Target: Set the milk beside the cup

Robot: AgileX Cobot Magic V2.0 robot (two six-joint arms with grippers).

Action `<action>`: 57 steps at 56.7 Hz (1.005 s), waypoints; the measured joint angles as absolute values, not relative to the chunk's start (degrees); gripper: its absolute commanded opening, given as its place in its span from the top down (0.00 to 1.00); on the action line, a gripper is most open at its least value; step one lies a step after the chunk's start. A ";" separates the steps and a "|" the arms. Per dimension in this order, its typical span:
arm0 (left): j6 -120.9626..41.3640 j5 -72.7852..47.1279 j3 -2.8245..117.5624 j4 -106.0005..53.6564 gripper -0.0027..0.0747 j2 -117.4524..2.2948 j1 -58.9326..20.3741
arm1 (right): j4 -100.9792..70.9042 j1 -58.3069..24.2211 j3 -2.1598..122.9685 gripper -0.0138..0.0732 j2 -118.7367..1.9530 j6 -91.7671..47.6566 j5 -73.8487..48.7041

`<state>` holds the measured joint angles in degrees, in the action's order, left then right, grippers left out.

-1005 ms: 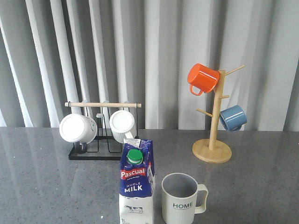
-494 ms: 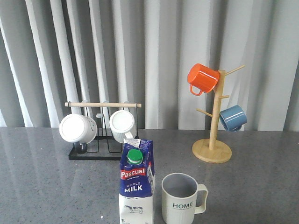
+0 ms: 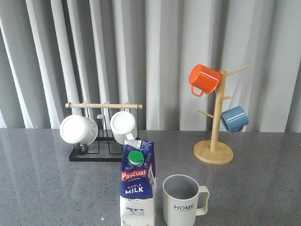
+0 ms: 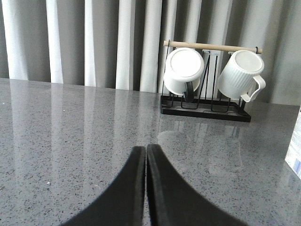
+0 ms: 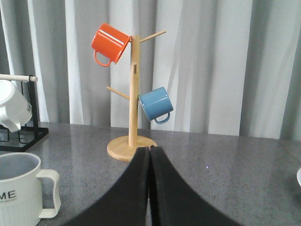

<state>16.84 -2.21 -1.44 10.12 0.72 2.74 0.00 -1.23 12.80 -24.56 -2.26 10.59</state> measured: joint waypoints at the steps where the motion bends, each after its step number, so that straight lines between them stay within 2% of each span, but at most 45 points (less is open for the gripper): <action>1: 16.84 -2.21 -1.44 10.12 0.97 0.72 2.74 | -1.40 -1.35 12.10 0.85 -23.69 -3.46 10.46; 7: 16.84 -2.21 -1.44 10.12 0.97 0.72 2.74 | -5.96 -1.66 6.29 0.85 -16.54 -5.62 10.24; 15: 16.89 -2.21 -1.44 10.12 0.97 0.72 2.74 | -3.65 -1.68 -0.35 0.85 -8.60 -2.74 9.88; 25: 16.89 -2.21 -1.44 10.12 0.97 0.72 2.74 | -0.36 -1.68 -1.47 0.85 -1.51 1.81 3.30; 35: 16.89 -2.21 -1.44 10.12 0.97 0.72 2.74 | 0.00 -1.68 -1.47 0.85 0.54 2.11 -2.35; 57: 16.89 -2.21 -1.44 10.12 0.97 0.72 2.74 | 1.95 -1.68 -1.47 0.85 0.59 2.36 -3.10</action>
<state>16.89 -2.21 -1.44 10.12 0.72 2.74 1.95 -1.68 -1.47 0.59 2.36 -3.10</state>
